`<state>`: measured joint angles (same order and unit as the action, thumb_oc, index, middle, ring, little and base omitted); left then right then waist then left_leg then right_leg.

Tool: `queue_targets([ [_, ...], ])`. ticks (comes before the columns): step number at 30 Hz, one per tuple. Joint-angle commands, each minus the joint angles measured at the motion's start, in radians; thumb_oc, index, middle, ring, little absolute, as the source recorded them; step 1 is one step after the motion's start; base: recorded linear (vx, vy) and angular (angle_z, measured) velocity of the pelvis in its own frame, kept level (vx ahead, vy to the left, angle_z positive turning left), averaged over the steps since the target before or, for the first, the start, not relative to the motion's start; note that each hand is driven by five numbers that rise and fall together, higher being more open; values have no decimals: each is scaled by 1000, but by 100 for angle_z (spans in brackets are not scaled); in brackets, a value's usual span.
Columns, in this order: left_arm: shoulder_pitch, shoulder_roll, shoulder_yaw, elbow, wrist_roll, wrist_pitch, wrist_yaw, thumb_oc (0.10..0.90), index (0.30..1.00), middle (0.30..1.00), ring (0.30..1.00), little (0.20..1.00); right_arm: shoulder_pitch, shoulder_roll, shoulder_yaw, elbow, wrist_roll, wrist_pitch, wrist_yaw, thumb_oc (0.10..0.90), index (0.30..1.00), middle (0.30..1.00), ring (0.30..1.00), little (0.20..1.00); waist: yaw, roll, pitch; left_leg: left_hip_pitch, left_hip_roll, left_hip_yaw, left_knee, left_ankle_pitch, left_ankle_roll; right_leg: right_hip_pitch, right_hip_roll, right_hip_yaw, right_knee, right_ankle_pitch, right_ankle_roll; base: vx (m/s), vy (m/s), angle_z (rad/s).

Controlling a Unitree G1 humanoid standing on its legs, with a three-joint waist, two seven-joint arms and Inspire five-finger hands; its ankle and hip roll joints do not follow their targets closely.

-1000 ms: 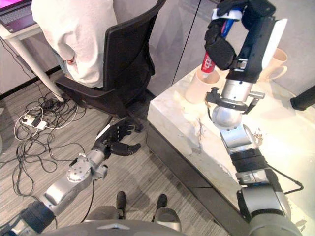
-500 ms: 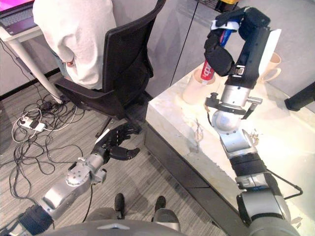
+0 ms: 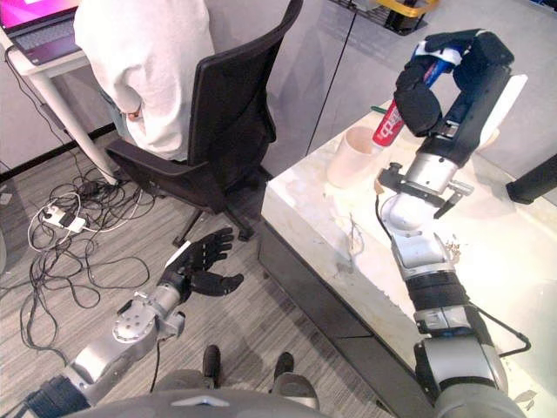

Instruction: Organize the bathroom.

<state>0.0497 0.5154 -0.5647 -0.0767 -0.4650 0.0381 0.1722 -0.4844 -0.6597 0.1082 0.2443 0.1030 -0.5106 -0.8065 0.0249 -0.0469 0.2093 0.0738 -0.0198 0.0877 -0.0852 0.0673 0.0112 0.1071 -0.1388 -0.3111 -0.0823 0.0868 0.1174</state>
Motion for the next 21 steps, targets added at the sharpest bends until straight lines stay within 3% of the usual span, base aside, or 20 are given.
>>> queue_targets([
  [1, -38, -12, -24, -97, 9, -131, -16, 800, 900, 900, 900, 900, -120, -47, -54, -27, -29, -77, -42, 400, 300, 300, 300, 300, 29, 4, -69, 77, 19, 70, 34, -174, -24, -52, 59, 27, -5, -41, 32, -22, -54, 6],
  [3, -45, -11, -32, -96, 19, -133, -28, 800, 900, 900, 900, 900, -124, -50, -51, -35, -18, -73, -37, 400, 300, 300, 300, 300, 22, 2, -71, 72, 24, 89, 56, -181, -30, -51, 63, 28, -5, -47, 27, -33, -81, 5],
  [5, -60, -12, -52, -100, 21, -145, -96, 800, 900, 900, 900, 900, -129, -51, -41, -30, -1, -84, -24, 400, 300, 300, 300, 300, 24, -4, -65, 24, 34, 94, 199, -158, -59, -33, 68, 31, -5, -61, 6, -46, -116, 6],
  [8, -69, -10, -62, -111, 34, -150, -143, 800, 900, 900, 900, 900, -137, -55, -35, -30, -10, -84, -26, 400, 300, 300, 300, 300, 32, -11, -54, -34, 33, 69, 326, -146, -73, -25, 64, 34, -5, -65, -7, -14, -57, 8],
  [9, -83, 1, -100, -137, 60, -163, -265, 800, 900, 900, 900, 900, -155, -48, -18, -38, -7, -83, -27, 400, 300, 300, 300, 300, 53, -14, -27, -151, 34, -16, 461, -111, -89, -6, 59, 56, 5, -63, -17, 59, 16, 6],
  [11, -88, 5, -112, -142, 53, -154, -302, 800, 900, 900, 900, 900, -164, -36, -9, -38, -12, -85, -23, 400, 300, 300, 300, 300, 55, -10, -25, -157, 40, -35, 425, -121, -84, -3, 61, 68, 9, -63, -13, 149, 111, -18],
  [12, -118, 18, -142, -150, 65, -136, -401, 800, 900, 900, 900, 900, -193, -15, 29, -49, -37, -75, -25, 400, 300, 300, 300, 300, 56, 12, -28, -121, 74, -65, 228, -100, -83, 9, 73, 99, 24, -83, -1, 296, 240, -39],
  [13, -138, 29, -163, -149, 61, -129, -429, 800, 900, 900, 900, 900, -205, -15, 51, -54, -46, -69, -31, 400, 300, 300, 300, 300, 55, 22, -29, -113, 95, -85, 139, -55, -93, 22, 81, 116, 24, -94, 1, 345, 276, -38],
  [14, -147, 32, -173, -147, 58, -131, -438, 800, 900, 900, 900, 900, -209, -16, 60, -53, -50, -70, -35, 400, 300, 300, 300, 300, 54, 25, -29, -108, 100, -93, 113, -37, -97, 27, 82, 122, 22, -97, 1, 254, 193, -29],
  [16, -182, 36, -200, -132, 48, -131, -446, 800, 900, 900, 900, 900, -218, -26, 83, -39, -36, -95, -34, 400, 300, 300, 300, 300, 55, 40, -26, -133, 122, -130, 52, 57, -116, 46, 92, 149, 25, -108, 1, 225, 201, -40],
  [21, -247, 54, -198, -117, -3, -94, -494, 800, 900, 900, 900, 900, -190, -47, 81, -82, 6, -105, 33, 400, 300, 300, 300, 300, 27, 48, -54, -79, 98, -114, 58, -26, -106, 35, 26, 133, 52, -111, 35, 204, 197, -53],
])
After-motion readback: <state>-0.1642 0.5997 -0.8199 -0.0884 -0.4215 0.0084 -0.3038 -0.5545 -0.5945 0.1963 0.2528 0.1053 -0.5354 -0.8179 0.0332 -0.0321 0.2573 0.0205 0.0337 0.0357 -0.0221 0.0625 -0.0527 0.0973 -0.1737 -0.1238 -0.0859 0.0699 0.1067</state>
